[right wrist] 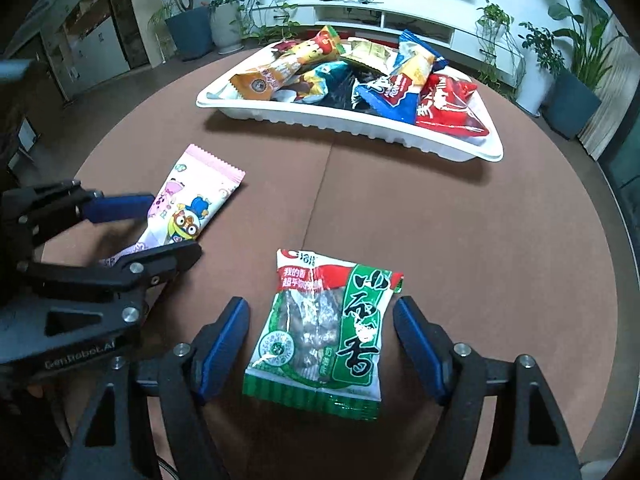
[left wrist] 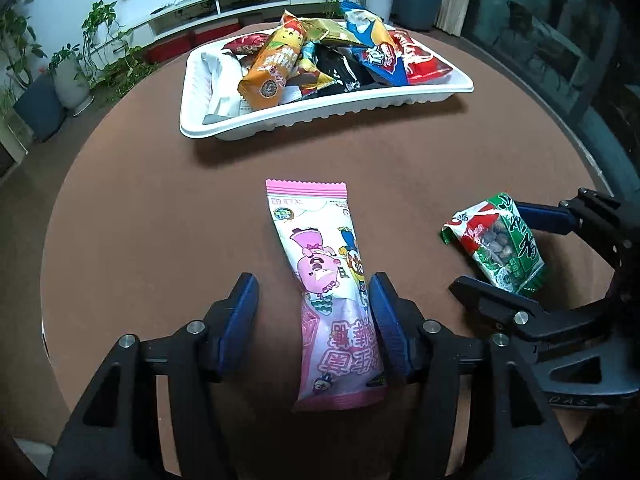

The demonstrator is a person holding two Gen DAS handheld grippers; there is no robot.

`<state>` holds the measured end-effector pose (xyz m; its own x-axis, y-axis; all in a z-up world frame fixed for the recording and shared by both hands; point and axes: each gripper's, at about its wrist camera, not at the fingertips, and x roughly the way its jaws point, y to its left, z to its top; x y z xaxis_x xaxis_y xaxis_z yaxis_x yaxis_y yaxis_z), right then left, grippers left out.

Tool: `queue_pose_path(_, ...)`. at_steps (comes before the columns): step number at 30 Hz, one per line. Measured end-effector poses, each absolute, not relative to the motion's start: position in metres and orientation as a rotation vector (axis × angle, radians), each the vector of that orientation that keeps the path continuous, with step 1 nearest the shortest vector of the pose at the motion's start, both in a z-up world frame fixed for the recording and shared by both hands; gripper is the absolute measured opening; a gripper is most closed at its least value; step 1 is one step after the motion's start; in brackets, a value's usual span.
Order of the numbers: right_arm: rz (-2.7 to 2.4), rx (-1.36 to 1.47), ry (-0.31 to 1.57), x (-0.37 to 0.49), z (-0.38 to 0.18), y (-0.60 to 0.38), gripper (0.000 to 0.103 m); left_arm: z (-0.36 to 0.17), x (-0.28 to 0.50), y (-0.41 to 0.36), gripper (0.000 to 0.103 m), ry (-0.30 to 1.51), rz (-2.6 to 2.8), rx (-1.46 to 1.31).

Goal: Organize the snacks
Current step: 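Lift the pink packet with left tool while right tool lifts green packet, then carry both packets into the white tray and open both tools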

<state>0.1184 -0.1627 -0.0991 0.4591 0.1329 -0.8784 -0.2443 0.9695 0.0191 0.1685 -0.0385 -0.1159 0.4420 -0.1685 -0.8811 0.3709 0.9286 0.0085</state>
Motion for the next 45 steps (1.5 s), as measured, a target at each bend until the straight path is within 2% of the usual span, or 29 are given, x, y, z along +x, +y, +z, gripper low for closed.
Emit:
queue_pose_path(2, 0.236, -0.115, 1.074, 0.120, -0.099, -0.164, 0.073, -0.116, 0.167, -0.040, 0.047, 1.058, -0.349, 0.213)
queue_pose_path(3, 0.235, -0.113, 1.075, 0.120, -0.098, -0.165, 0.068, -0.115, 0.167, -0.041, 0.043, 1.057, -0.356, 0.216)
queue_pose_path(4, 0.239, -0.108, 1.076, 0.121, -0.098, -0.166, 0.065, -0.114, 0.166, -0.042, 0.033, 1.056, -0.360, 0.219)
queue_pose_path(5, 0.244, -0.105, 1.079, 0.121, -0.097, -0.167, 0.063, -0.114, 0.165, -0.043, 0.030, 1.056, -0.364, 0.222)
queue_pose_path(9, 0.253, -0.113, 1.086, 0.117, -0.093, -0.167, 0.039, -0.113, 0.162, -0.042, 0.027, 1.059, -0.372, 0.217)
queue_pose_path(12, 0.249, -0.100, 1.084, 0.116, -0.093, -0.170, 0.027, -0.112, 0.157, -0.038, 0.025, 1.060, -0.378, 0.195)
queue_pose_path(20, 0.255, 0.033, 1.043, 0.104, -0.083, -0.192, 0.024, -0.106, 0.147, -0.028, 0.023, 1.048, -0.399, 0.097)
queue_pose_path(29, 0.263, 0.139, 1.001, 0.103, -0.061, -0.215, 0.024, -0.073, 0.145, -0.027, 0.023, 0.984, -0.441, 0.023)
queue_pose_path(45, 0.257, 0.197, 0.897, 0.144, -0.001, -0.248, 0.024, 0.004, 0.208, -0.011, 0.023, 0.860, -0.417, -0.018)
